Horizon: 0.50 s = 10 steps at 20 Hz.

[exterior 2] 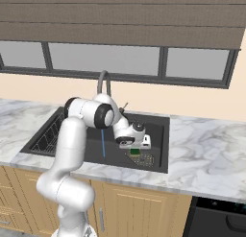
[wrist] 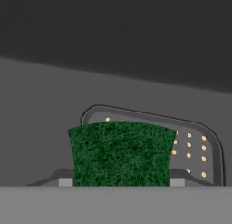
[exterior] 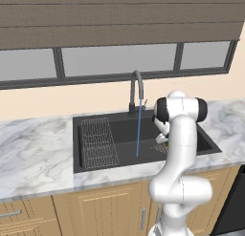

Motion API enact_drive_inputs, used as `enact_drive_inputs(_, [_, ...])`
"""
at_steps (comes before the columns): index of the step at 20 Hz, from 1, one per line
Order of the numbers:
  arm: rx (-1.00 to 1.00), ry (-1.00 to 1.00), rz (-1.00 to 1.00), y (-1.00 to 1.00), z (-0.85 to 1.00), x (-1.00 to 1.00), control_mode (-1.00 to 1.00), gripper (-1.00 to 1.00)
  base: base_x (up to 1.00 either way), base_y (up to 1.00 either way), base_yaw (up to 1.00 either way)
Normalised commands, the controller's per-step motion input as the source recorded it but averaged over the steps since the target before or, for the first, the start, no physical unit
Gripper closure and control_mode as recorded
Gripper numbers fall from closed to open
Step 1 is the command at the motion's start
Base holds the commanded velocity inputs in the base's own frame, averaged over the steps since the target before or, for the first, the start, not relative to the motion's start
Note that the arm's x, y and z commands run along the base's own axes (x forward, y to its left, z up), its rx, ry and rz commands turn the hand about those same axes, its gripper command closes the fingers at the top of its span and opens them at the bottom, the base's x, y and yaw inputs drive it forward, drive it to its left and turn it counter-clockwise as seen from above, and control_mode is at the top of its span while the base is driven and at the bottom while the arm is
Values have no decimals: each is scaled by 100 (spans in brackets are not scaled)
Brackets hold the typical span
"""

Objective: Soak the sponge with water for a few seconds and then drop it inside the sink.

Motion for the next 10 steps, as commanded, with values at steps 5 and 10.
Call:
enact_drive_inputs(5, [0, -1, 0, 0, -14, 0, -100, 100, 0, 0, 0])
enact_drive_inputs(10, [0, 0, 0, 0, -14, 0, -100, 100, 0, 0, 0])
